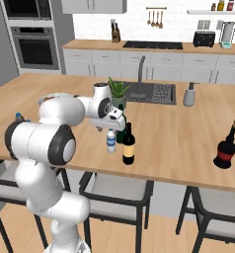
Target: Move the plastic bottles in the middle to the plastics group, and the glass bottles in the middle to the glass group.
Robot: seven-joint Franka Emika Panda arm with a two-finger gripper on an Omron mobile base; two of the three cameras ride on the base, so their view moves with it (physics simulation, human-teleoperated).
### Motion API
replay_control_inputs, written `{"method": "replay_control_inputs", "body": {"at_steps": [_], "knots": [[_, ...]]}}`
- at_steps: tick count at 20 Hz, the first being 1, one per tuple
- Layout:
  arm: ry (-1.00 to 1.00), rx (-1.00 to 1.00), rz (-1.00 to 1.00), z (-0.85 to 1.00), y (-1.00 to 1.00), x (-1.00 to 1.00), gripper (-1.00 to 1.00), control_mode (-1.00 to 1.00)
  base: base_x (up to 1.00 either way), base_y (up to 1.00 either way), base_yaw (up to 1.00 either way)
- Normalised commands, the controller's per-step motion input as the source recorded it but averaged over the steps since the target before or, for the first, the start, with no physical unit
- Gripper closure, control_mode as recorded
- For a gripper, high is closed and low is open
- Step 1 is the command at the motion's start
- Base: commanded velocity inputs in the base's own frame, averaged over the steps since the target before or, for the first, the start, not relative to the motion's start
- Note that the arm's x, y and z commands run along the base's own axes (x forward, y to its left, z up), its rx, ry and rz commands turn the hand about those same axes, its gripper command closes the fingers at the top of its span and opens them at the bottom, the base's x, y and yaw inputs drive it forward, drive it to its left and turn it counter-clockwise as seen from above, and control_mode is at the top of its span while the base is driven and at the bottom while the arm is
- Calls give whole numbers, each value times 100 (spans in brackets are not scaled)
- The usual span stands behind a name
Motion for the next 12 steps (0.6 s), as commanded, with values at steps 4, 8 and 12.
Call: {"method": "replay_control_inputs", "body": {"at_steps": [4, 8, 12], "knots": [[0, 0, 0, -7, 0, 34, -100, -100, 0, 0, 0], [0, 0, 0, -19, 0, 18, -100, -100, 0, 0, 0], [0, 1, 0, -34, 0, 4, -100, -100, 0, 0, 0]]}}
